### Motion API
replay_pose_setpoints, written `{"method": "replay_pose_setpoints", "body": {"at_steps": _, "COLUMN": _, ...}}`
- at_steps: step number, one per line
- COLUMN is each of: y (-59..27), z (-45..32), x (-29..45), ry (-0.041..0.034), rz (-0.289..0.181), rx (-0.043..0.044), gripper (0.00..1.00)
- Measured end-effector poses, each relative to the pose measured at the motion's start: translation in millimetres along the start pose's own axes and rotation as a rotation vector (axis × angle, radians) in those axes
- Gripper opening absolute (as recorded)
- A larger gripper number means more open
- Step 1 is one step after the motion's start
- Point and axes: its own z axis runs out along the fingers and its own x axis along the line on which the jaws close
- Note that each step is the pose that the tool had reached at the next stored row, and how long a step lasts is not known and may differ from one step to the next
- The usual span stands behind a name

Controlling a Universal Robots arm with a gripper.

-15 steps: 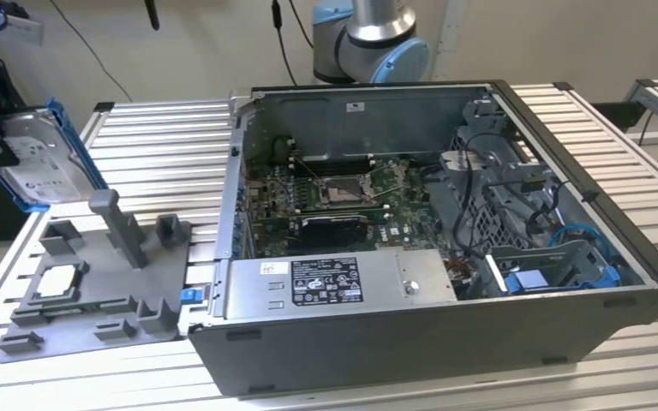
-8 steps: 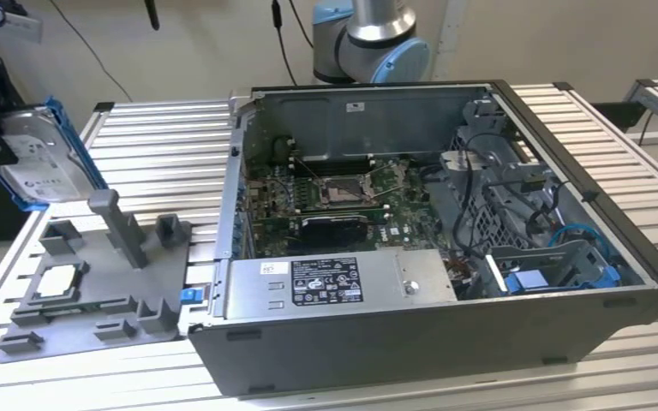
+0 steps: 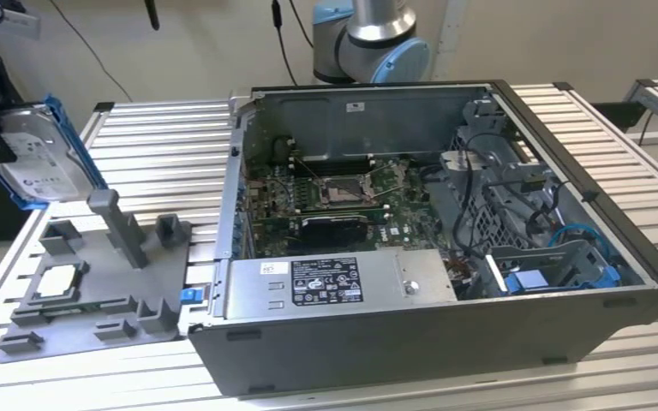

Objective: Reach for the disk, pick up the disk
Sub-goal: 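Pick up the disk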

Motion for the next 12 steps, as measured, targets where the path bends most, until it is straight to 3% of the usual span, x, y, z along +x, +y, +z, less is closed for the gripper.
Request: {"method": "replay_pose_setpoints", "body": {"at_steps": 12, "y": 0.1, "z": -8.5, "x": -0.4, "ry": -0.0007, "rz": 0.000, "rx": 0.0000, "gripper": 0.00}}
